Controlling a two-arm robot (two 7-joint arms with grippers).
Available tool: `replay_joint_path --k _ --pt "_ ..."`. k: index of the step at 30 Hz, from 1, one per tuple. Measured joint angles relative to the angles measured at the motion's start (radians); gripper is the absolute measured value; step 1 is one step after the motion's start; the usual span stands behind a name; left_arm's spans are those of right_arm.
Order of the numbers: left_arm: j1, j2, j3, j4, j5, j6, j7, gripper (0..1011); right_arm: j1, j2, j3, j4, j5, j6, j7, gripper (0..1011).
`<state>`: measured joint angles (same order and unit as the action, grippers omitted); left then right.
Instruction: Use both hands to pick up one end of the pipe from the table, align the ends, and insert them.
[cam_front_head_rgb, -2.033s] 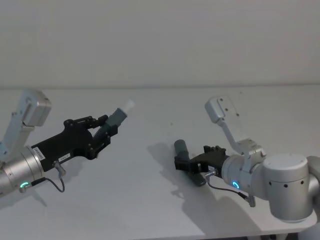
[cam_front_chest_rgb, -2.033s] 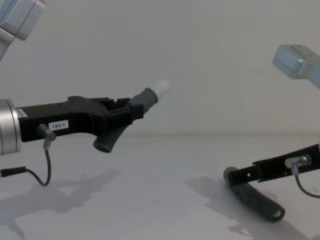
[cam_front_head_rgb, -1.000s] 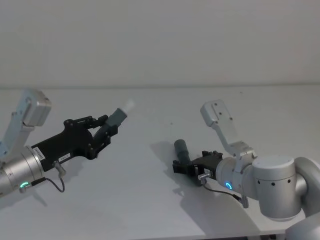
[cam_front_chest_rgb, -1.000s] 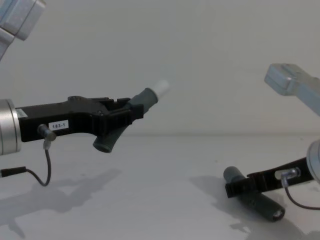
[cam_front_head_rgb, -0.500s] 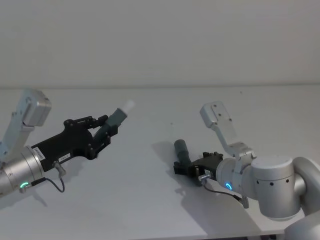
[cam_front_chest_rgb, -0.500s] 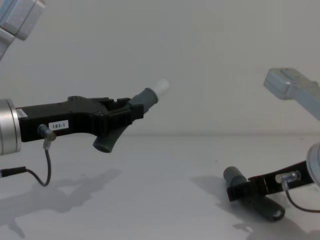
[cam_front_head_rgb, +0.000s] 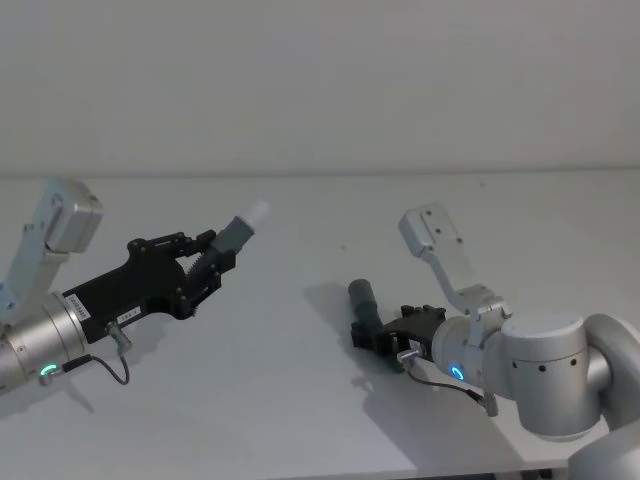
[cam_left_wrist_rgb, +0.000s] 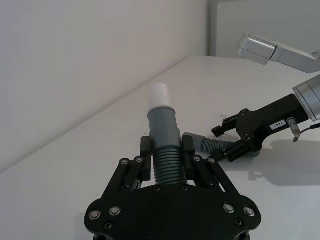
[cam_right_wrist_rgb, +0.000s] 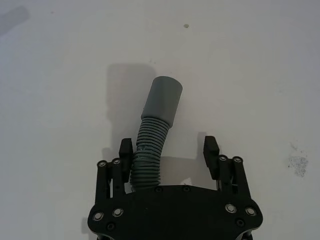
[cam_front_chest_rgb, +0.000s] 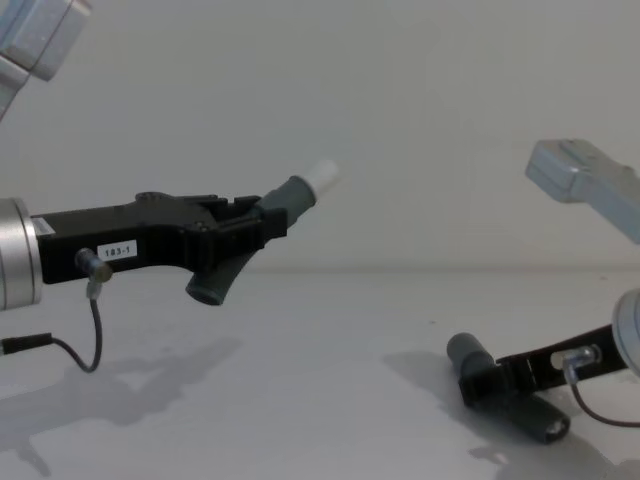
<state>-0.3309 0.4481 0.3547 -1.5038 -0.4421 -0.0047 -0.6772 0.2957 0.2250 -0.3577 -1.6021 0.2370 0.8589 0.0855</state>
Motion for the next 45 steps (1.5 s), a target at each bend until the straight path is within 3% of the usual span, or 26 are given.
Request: replay_joint_path --k 20,45 --pt "0.000 0.000 0.000 0.000 0.000 0.000 0.000 327 0.001 0.001 -0.001 0.003 -0.004 -0.003 0.005 250" --pt "0.000 0.000 0.000 0.000 0.000 0.000 0.000 327 0.001 0.001 -0.001 0.004 -0.005 -0.004 0.006 204"
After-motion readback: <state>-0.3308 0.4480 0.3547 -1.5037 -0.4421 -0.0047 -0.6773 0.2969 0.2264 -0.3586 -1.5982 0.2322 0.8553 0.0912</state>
